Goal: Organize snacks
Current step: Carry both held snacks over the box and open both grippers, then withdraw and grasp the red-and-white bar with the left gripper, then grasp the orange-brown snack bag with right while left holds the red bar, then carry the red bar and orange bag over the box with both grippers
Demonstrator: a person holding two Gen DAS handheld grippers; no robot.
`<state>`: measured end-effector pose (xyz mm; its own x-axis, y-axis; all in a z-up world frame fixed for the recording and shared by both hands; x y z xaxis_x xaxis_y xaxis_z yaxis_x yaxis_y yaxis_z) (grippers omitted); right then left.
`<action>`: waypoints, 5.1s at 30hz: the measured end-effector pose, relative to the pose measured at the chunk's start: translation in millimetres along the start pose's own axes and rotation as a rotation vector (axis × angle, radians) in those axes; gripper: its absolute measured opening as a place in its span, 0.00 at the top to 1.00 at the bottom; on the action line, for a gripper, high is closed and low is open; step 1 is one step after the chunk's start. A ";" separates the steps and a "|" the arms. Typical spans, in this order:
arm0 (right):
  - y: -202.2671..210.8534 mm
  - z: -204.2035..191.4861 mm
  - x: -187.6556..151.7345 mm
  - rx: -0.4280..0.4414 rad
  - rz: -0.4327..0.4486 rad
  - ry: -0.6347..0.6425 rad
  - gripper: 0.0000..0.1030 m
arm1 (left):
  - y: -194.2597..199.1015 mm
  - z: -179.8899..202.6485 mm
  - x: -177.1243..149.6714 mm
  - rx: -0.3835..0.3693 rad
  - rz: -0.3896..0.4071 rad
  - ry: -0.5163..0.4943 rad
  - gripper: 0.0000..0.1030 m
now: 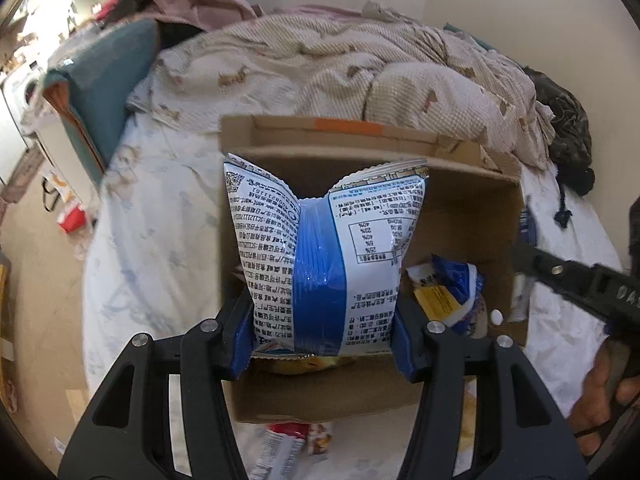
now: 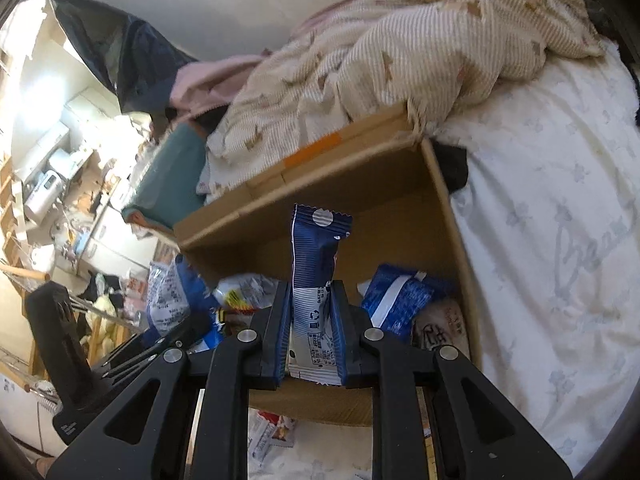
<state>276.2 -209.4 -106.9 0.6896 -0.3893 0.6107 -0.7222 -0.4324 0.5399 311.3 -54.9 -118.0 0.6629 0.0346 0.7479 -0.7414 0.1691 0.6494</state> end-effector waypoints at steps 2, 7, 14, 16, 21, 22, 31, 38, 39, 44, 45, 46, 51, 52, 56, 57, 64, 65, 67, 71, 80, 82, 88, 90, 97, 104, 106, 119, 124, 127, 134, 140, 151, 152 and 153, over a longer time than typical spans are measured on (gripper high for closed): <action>-7.6 -1.5 -9.5 0.007 -0.040 0.000 0.80 | -5.2 4.9 -5.9 -0.016 -0.024 0.004 0.48; -16.9 -5.1 -25.5 0.027 -0.115 0.000 0.77 | -4.7 16.4 -9.4 -0.072 -0.007 0.012 0.32; -10.8 4.2 -21.0 0.007 -0.083 -0.045 0.34 | -0.4 32.2 -14.5 -0.099 -0.031 -0.024 0.13; -7.2 6.2 -16.5 0.007 -0.068 -0.052 0.34 | 1.4 30.4 -13.6 -0.091 -0.027 -0.022 0.13; -6.7 9.0 -14.6 0.003 -0.065 -0.066 0.34 | 4.7 12.3 -7.4 -0.062 -0.016 0.051 0.13; -6.5 8.9 -14.4 0.003 -0.064 -0.065 0.34 | 5.5 8.4 -5.8 -0.057 -0.011 0.066 0.13; -4.3 7.4 -13.7 0.000 -0.058 -0.070 0.34 | 12.0 -13.2 -2.9 -0.011 0.007 0.120 0.13; 11.7 6.9 -22.9 -0.014 -0.061 -0.066 0.34 | 27.4 -18.9 -10.9 0.007 0.010 0.083 0.13; 14.6 6.8 -24.6 -0.015 -0.063 -0.067 0.34 | 31.3 -20.2 -11.1 0.011 0.015 0.077 0.13; 29.2 3.1 -32.7 -0.023 -0.065 -0.056 0.34 | 45.8 -28.3 -11.2 0.033 0.031 0.067 0.13; 31.7 2.6 -34.3 -0.025 -0.065 -0.054 0.34 | 48.6 -30.0 -11.7 0.036 0.032 0.065 0.13; 34.6 2.4 -36.3 -0.028 -0.064 -0.051 0.34 | 51.1 -31.5 -12.5 0.039 0.032 0.063 0.13; 45.8 8.4 -49.5 -0.064 -0.063 -0.073 0.29 | 63.1 -45.0 -22.0 0.068 0.022 0.057 0.13; 47.7 8.9 -53.2 -0.066 -0.069 -0.076 0.29 | 65.1 -48.3 -24.7 0.070 0.015 0.065 0.13; 55.1 7.6 -66.1 -0.066 -0.088 -0.076 0.29 | 72.1 -61.3 -36.8 0.097 -0.023 0.083 0.13; 57.0 7.1 -69.3 -0.067 -0.094 -0.072 0.29 | 73.9 -64.2 -40.2 0.105 -0.032 0.084 0.13; 71.5 19.5 -105.3 -0.174 -0.180 -0.003 0.27 | 83.6 -77.9 -61.5 0.144 -0.073 0.073 0.13; 74.3 26.3 -113.9 -0.219 -0.201 0.013 0.27 | 84.8 -83.2 -62.8 0.154 -0.072 0.075 0.13; 78.2 36.7 -129.4 -0.253 -0.245 -0.010 0.27 | 84.7 -91.6 -66.4 0.164 -0.084 0.093 0.13; 80.5 40.7 -146.3 -0.200 -0.295 -0.109 0.27 | 73.9 -101.7 -84.1 0.169 -0.154 0.132 0.13; 69.0 43.4 -159.1 -0.217 -0.343 -0.143 0.27 | 29.9 -72.3 -152.4 0.116 -0.400 0.000 0.30; 67.2 43.1 -159.9 -0.218 -0.347 -0.139 0.27 | 20.5 -62.1 -163.8 0.095 -0.437 -0.036 0.53; 64.3 45.3 -160.4 -0.225 -0.355 -0.143 0.27 | 2.1 -42.1 -183.2 0.071 -0.496 -0.119 0.53; 64.6 47.9 -159.8 -0.230 -0.355 -0.149 0.27 | -1.0 -40.0 -188.8 0.089 -0.516 -0.140 0.60; 65.9 48.7 -152.9 -0.219 -0.336 -0.183 0.27 | 20.9 -34.9 -178.3 0.137 -0.479 -0.145 0.73; 68.0 63.7 -140.7 -0.260 -0.283 -0.248 0.27 | 80.3 -47.5 -157.7 0.123 -0.433 0.047 0.73; 66.7 66.8 -138.8 -0.280 -0.272 -0.249 0.27 | 95.2 -45.1 -152.6 0.093 -0.431 0.113 0.73; 15.9 69.2 -140.9 -0.452 -0.390 0.171 0.20 | 90.1 -53.7 -117.9 0.114 -0.281 0.137 0.73; -7.4 75.6 -153.5 -0.474 -0.441 0.201 0.20 | 95.2 -48.0 -113.8 0.087 -0.264 0.157 0.73; -15.9 79.4 -156.2 -0.492 -0.443 0.228 0.20 | 94.9 -45.2 -118.1 0.072 -0.285 0.164 0.73; -28.5 70.0 -164.9 -0.486 -0.445 0.380 0.46 | 91.7 -49.3 -121.1 0.096 -0.288 0.175 0.73; -20.9 53.0 -161.1 -0.410 -0.430 0.355 0.59 | 93.0 -56.0 -118.5 0.125 -0.256 0.180 0.73; 14.1 5.0 -156.7 -0.263 -0.378 0.309 0.59 | 87.3 -67.9 -122.4 0.197 -0.240 0.154 0.73; 19.1 -4.8 -155.4 -0.228 -0.366 0.306 0.59 | 87.6 -69.0 -122.7 0.201 -0.238 0.158 0.73; 24.8 -13.1 -154.0 -0.203 -0.354 0.308 0.59 | 88.5 -70.8 -123.1 0.206 -0.235 0.164 0.73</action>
<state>151.3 -149.6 -179.9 0.8683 0.0235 0.4955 -0.4638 -0.3161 0.8277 171.5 25.5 -162.4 0.8137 0.1792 0.5530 -0.5606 -0.0099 0.8280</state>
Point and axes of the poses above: each gripper's, at about its wrist camera, not at the fingertips, and y roughly against the way its jaws point, z to its right, x to its top, the point moved 8 cm from there along -y, roughly the way its jaws point, and after that the axes turned 14 degrees about z, right-handed, at the moved point
